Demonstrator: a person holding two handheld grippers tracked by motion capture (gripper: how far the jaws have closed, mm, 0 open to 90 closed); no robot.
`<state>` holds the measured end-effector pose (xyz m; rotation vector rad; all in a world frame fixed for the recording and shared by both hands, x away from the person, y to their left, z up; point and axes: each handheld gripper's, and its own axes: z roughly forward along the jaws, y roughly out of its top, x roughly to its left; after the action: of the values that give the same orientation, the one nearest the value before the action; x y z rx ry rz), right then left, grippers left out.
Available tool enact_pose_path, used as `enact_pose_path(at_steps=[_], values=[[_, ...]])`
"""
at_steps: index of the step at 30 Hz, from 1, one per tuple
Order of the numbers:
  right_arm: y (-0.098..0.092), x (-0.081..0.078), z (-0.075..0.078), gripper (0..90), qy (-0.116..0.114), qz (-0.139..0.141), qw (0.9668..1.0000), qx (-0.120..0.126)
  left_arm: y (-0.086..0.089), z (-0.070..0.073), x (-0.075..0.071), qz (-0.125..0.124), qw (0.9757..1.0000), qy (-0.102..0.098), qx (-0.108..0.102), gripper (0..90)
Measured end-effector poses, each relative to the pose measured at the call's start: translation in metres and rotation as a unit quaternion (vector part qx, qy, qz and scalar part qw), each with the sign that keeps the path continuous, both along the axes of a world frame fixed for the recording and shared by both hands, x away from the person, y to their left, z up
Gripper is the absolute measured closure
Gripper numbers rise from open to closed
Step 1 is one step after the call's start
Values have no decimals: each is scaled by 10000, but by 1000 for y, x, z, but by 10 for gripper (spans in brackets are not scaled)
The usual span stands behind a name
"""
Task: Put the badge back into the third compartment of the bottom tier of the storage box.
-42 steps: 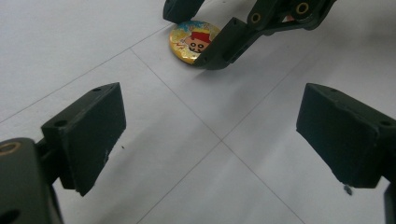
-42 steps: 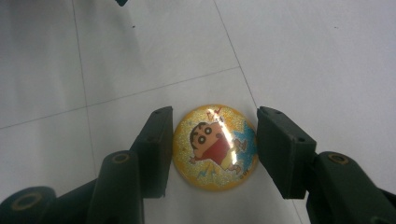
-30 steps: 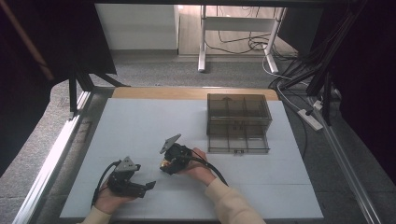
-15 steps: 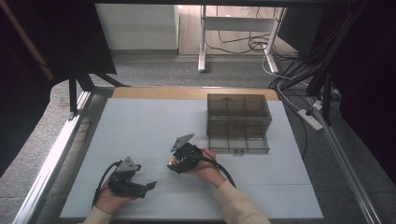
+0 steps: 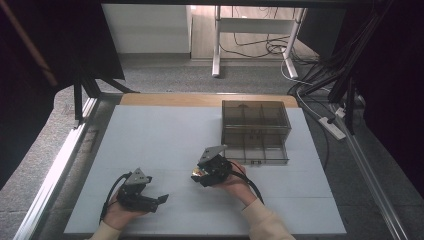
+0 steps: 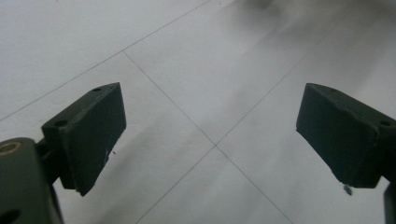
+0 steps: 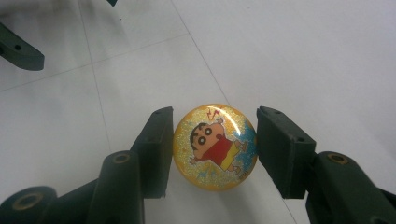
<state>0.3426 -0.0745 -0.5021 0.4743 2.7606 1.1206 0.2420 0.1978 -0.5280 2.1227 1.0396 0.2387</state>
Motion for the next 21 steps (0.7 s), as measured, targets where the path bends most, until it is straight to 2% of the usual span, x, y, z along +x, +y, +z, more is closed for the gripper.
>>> enact_pose_path(at_steps=[9,21], values=[[-18,1,3,474,-37,-123,9999,25,0,1,-1,23,10000,-60,-19,85],[-27,0,4,474,-67,-204,9998,29,2,3,-2,25,9999,-96,-21,85]])
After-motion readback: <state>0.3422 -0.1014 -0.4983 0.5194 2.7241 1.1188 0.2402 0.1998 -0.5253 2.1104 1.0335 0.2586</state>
